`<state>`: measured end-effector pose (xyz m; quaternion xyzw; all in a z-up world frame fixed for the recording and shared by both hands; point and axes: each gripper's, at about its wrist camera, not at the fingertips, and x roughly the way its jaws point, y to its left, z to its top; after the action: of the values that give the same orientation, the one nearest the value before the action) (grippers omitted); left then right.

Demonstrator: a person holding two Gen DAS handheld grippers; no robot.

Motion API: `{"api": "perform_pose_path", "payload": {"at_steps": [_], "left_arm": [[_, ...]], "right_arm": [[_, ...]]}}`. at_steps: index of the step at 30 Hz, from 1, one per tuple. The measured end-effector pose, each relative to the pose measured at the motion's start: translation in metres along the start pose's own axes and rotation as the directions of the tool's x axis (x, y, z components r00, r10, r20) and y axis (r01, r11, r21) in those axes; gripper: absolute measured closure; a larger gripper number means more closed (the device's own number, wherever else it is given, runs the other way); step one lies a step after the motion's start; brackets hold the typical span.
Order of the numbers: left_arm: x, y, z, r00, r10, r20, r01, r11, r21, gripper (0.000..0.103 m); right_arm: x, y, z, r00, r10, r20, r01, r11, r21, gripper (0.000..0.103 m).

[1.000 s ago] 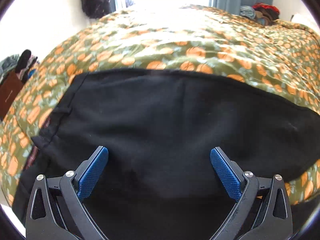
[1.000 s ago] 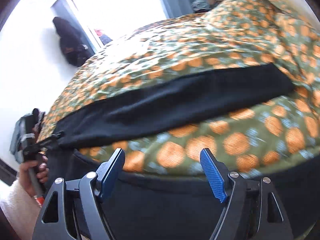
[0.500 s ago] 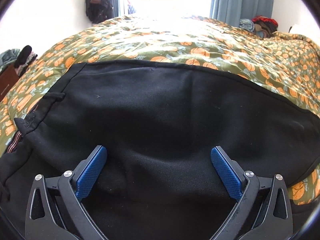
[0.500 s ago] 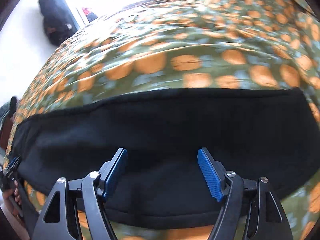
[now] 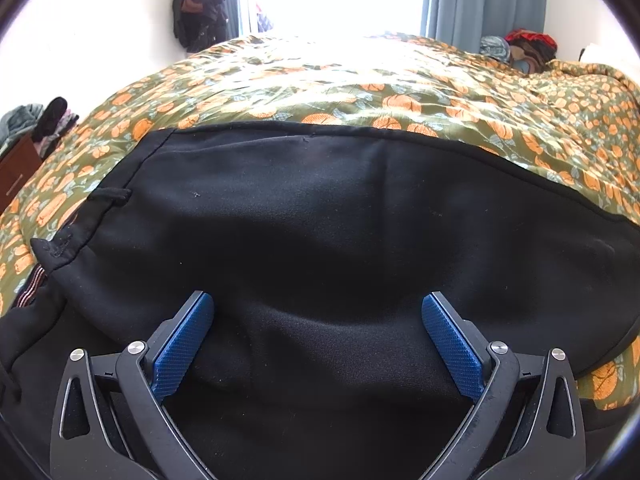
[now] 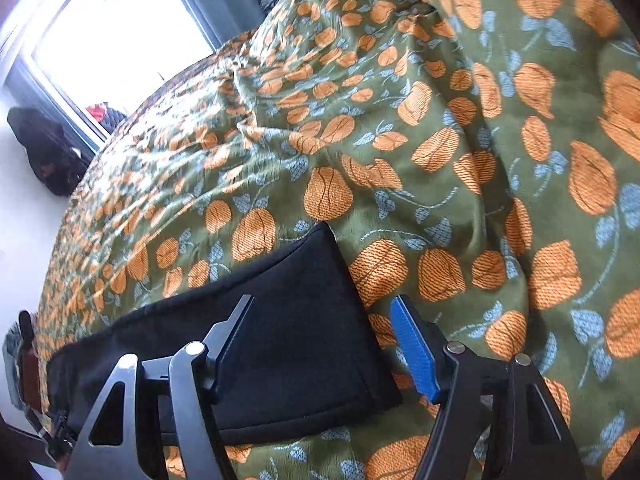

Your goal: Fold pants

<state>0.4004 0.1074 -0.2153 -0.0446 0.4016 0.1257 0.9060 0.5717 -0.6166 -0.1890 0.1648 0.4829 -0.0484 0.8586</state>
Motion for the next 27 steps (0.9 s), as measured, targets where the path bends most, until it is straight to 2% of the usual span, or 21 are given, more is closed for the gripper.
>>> {"api": "perform_pose_path", "payload": {"at_steps": [1,2,3,4,5,9,11,13,16,19,20,22,23,24,25,27], "left_arm": [[0.0,0.0,0.0,1.0,0.002,0.001,-0.002,1.0,0.002,0.001],[0.001,-0.001,0.0,1.0,0.005,0.002,-0.005,1.0,0.003,0.001],[0.001,-0.001,0.0,1.0,0.008,0.003,-0.008,1.0,0.004,0.001],[0.002,-0.001,0.0,1.0,0.009,0.004,-0.009,1.0,0.005,0.001],[0.003,-0.001,-0.001,1.0,0.01,0.005,-0.01,1.0,0.005,0.001],[0.004,-0.001,-0.001,1.0,0.013,0.005,-0.013,1.0,0.007,0.001],[0.004,-0.001,-0.001,1.0,0.014,0.004,-0.014,1.0,0.008,0.001],[0.004,-0.001,0.0,1.0,0.018,0.003,-0.018,1.0,0.009,0.001],[0.004,-0.002,0.0,1.0,0.023,0.001,-0.024,1.0,0.012,0.001],[0.005,-0.004,0.002,0.999,0.035,-0.008,-0.034,0.999,0.021,0.001],[0.005,-0.005,0.002,0.999,0.039,-0.012,-0.038,0.999,0.024,0.001],[0.005,-0.005,0.005,0.999,0.043,-0.027,-0.042,0.999,0.026,0.001],[0.005,-0.005,0.006,0.998,0.042,-0.036,-0.041,0.999,0.025,0.001],[0.004,-0.005,0.008,0.998,0.043,-0.051,-0.041,0.999,0.024,0.001],[0.002,-0.004,0.011,0.997,0.047,-0.067,-0.045,0.999,0.023,0.001],[-0.012,-0.004,0.015,0.994,0.044,-0.097,-0.043,0.999,0.012,0.001]], "right_arm": [[0.007,0.002,0.001,1.0,-0.014,-0.011,0.014,1.0,-0.006,0.041],[0.012,0.003,0.0,1.0,-0.012,-0.021,0.012,1.0,-0.005,0.054],[0.014,0.002,-0.004,0.999,-0.027,-0.024,0.027,1.0,-0.01,0.073],[0.012,0.003,-0.009,0.998,-0.067,-0.011,0.067,0.997,-0.031,0.082],[0.005,0.006,-0.014,0.996,-0.086,0.011,0.086,0.994,-0.063,0.096],[-0.062,0.034,-0.05,0.986,-0.042,0.164,0.08,0.969,-0.234,0.097],[-0.106,0.052,-0.086,0.971,0.0,0.24,0.084,0.937,-0.339,0.097],[-0.144,0.063,-0.131,0.96,0.039,0.277,0.081,0.909,-0.408,0.097],[-0.176,0.054,-0.198,0.96,0.04,0.278,0.079,0.913,-0.401,0.1],[-0.171,0.013,-0.246,0.973,-0.075,0.217,0.128,0.962,-0.243,0.1],[-0.164,-0.005,-0.257,0.972,-0.152,0.18,0.18,0.971,-0.155,0.099],[-0.156,-0.032,-0.266,0.956,-0.273,0.104,0.276,0.961,-0.017,0.097],[-0.163,-0.038,-0.266,0.943,-0.311,0.12,0.311,0.95,0.02,0.096],[-0.173,-0.038,-0.266,0.924,-0.346,0.164,0.344,0.938,0.043,0.088],[-0.183,-0.033,-0.266,0.909,-0.359,0.21,0.355,0.933,0.057,0.08],[-0.199,-0.014,-0.27,0.897,-0.336,0.287,0.331,0.941,0.068,0.033]]}}
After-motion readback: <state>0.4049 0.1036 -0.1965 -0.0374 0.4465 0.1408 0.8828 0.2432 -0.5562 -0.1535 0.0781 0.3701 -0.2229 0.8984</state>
